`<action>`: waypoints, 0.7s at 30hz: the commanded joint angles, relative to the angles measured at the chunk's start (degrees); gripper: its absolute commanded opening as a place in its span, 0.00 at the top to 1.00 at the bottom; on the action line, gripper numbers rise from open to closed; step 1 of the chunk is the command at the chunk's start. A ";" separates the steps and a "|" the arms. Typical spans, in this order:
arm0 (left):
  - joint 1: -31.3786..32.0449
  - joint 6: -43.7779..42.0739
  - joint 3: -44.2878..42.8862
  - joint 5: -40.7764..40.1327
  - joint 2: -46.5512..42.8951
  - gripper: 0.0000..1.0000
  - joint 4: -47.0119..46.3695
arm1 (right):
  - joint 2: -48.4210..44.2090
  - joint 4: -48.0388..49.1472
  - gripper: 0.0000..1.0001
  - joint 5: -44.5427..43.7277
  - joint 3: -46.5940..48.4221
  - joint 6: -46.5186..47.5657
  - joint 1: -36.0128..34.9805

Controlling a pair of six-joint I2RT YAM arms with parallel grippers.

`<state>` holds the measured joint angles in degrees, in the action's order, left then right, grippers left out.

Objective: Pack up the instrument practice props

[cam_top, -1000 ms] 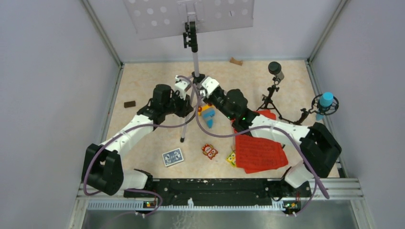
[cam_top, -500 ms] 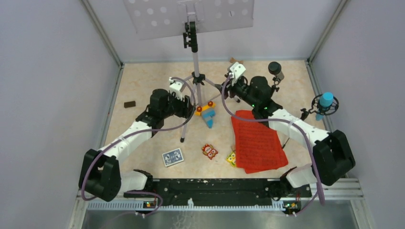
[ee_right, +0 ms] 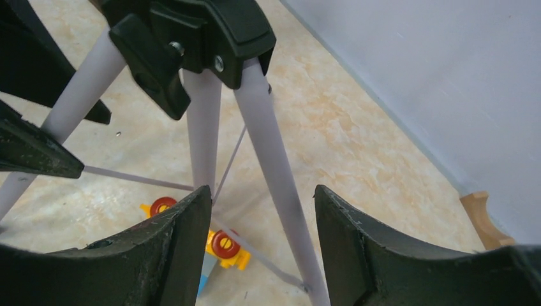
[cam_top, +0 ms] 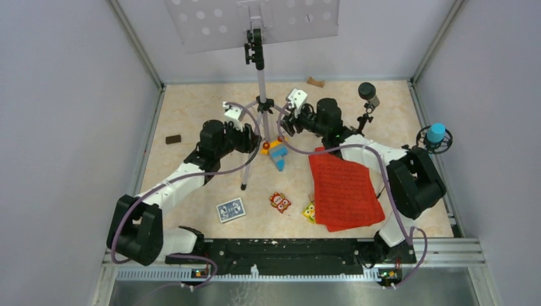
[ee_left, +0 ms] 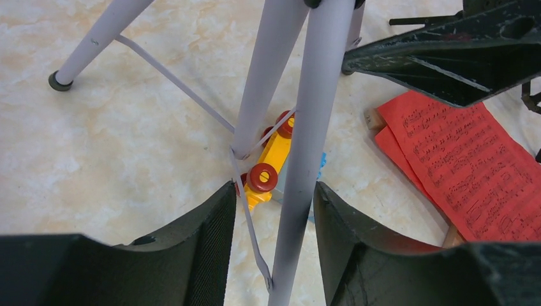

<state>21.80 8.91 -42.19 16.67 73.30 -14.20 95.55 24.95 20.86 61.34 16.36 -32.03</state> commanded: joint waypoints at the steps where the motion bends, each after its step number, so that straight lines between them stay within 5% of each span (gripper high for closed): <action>1: -0.03 -0.02 -1.25 0.95 2.56 0.48 -4.17 | 3.00 5.50 0.40 0.06 5.46 3.06 0.51; 7: 0.06 -0.49 -2.46 2.86 5.55 0.63 -4.02 | 5.96 5.67 0.54 -0.80 7.64 5.05 0.39; 14: 0.06 -2.96 -4.25 0.22 6.59 1.00 -2.35 | 3.65 17.19 0.83 1.33 2.14 2.62 -2.20; 21: -0.02 -4.38 -5.36 -4.48 4.24 1.00 -4.14 | 1.37 28.65 0.99 -2.95 -1.02 -4.20 -5.30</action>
<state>22.76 5.17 -44.27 18.72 79.26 -14.96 100.99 39.70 16.71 61.21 19.75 -34.26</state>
